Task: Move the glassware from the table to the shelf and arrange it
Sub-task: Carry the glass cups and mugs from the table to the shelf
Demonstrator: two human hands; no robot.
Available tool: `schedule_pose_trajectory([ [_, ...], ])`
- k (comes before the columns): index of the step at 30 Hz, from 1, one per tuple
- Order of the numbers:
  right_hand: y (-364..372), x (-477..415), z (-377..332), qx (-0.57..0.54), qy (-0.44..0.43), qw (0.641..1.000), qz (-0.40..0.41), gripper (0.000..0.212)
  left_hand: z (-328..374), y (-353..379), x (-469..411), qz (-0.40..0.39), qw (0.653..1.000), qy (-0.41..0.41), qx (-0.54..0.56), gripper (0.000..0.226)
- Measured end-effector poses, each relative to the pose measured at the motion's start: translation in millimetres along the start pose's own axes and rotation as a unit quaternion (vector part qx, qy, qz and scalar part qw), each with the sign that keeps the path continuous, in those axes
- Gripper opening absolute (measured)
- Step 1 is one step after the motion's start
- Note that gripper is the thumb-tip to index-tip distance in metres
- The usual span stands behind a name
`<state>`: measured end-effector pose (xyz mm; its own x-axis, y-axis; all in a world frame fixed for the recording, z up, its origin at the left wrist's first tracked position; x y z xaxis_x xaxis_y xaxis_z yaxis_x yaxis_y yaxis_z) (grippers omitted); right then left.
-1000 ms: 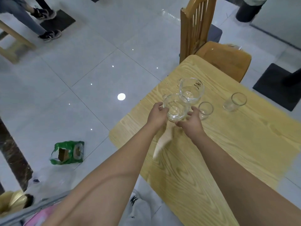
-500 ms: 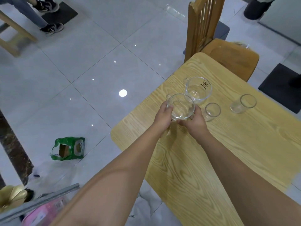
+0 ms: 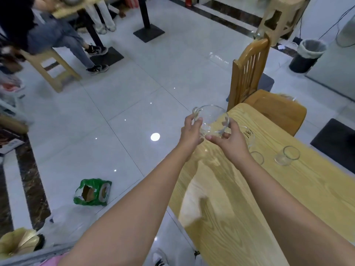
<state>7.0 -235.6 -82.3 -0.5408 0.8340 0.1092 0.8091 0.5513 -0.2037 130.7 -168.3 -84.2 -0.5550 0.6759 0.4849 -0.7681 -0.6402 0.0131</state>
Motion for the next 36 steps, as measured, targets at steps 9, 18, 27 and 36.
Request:
schedule_pose_trajectory([
  [9, 52, -6, -207, 0.021, -0.142, 0.986, -0.089, 0.061, 173, -107, 87, 0.066, 0.986, 0.154, -0.022, 0.037],
  [18, 164, 28, -388, -0.016, -0.272, 0.938, -0.212, 0.088, 293, -243, 222, 0.201, 0.941, 0.272, 0.017, 0.033],
  [27, 292, 132, -465, -0.033, -0.348, 0.864, -0.362, 0.077, 273, -365, 360, 0.379, 0.881, 0.282, 0.013, 0.053],
  [36, 402, 301, -491, -0.034, -0.387, 0.781, -0.488, 0.083, 201, -436, 547, 0.528, 0.812, 0.250, -0.008, 0.059],
])
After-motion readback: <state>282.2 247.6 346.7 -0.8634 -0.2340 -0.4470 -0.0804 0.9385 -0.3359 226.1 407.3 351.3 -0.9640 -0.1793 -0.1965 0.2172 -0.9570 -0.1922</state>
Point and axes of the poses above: each hand's wrist, its own x-axis away from the middle knuckle, its own y-axis out of the palm, z = x × y, the point moved 3 cm from there along -x, towards the middle knuckle, and after that the axes turned 2 degrees about -y, right-handed, at the moved point
